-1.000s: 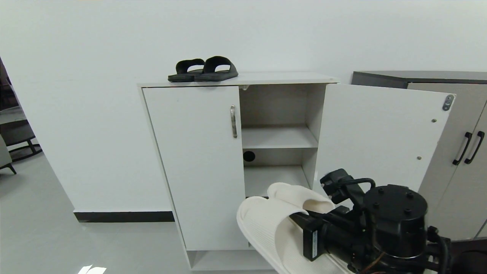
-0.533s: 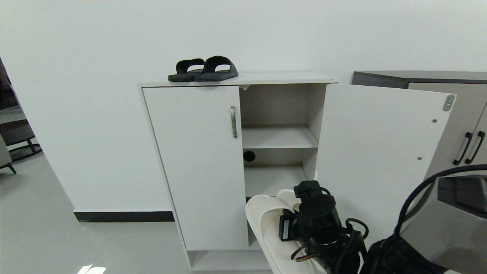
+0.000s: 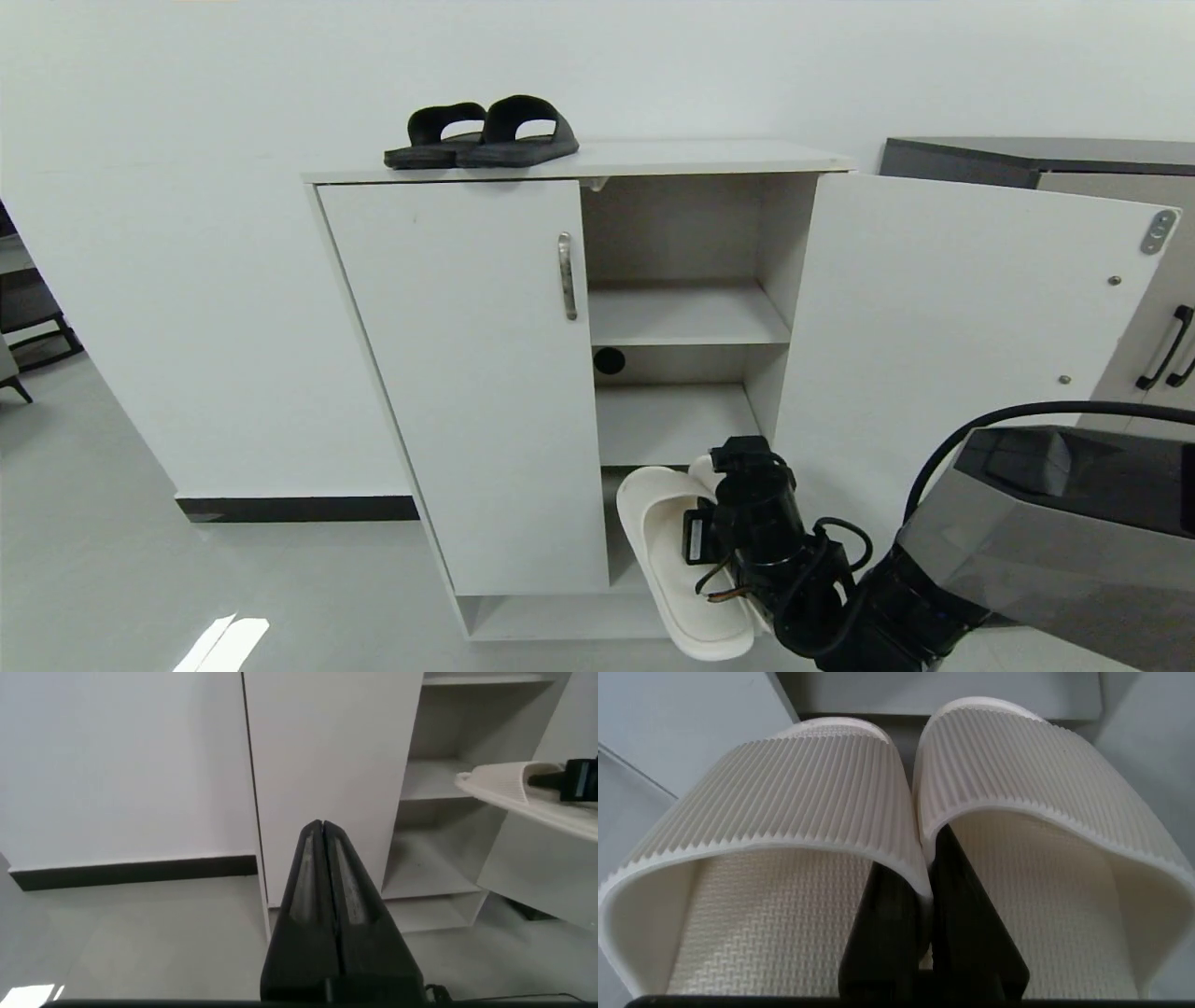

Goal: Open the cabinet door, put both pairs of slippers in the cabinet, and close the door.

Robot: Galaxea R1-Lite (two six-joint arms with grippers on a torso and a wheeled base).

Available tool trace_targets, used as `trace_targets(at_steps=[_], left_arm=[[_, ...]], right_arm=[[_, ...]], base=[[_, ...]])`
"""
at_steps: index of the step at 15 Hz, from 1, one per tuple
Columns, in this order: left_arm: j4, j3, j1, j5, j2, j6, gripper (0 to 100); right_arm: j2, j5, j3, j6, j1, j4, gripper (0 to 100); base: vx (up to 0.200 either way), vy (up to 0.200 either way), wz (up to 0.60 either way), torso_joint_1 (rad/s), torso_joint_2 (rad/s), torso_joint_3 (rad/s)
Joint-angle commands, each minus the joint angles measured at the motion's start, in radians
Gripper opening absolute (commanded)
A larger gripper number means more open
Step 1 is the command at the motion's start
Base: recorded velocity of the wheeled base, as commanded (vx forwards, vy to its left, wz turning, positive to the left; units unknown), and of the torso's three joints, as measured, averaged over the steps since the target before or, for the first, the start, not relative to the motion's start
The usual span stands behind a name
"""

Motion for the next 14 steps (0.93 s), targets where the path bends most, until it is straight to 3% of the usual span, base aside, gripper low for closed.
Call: trace_targets(at_steps=[1, 10, 12, 14], left_arm=[[0.0, 0.0, 0.0, 0.0, 0.007, 0.0, 0], [0.0, 0.0, 0.0, 0.0, 0.002, 0.0, 0], [-0.003, 0.002, 0.0, 0.0, -0.001, -0.007, 0], [-0.003, 0.002, 0.0, 0.0, -0.001, -0.003, 0]], right_arm=[[0.04, -0.004, -0.057, -0.035, -0.007, 0.0, 0], [0.072, -0.11, -0.182, -0.15, -0.005, -0.06, 0], [0.127, -0.113, -0.215, -0.234, -0.005, -0.196, 0], [0.141, -0.127, -0.232, -0.269, -0.005, -0.227, 0]], base=[[0.0, 0.0, 0.0, 0.002, 0.0, -0.198], [0.0, 0.0, 0.0, 0.004, 0.0, -0.195], [0.0, 0.0, 0.0, 0.005, 0.0, -0.18], [0.0, 0.0, 0.0, -0.001, 0.0, -0.05]])
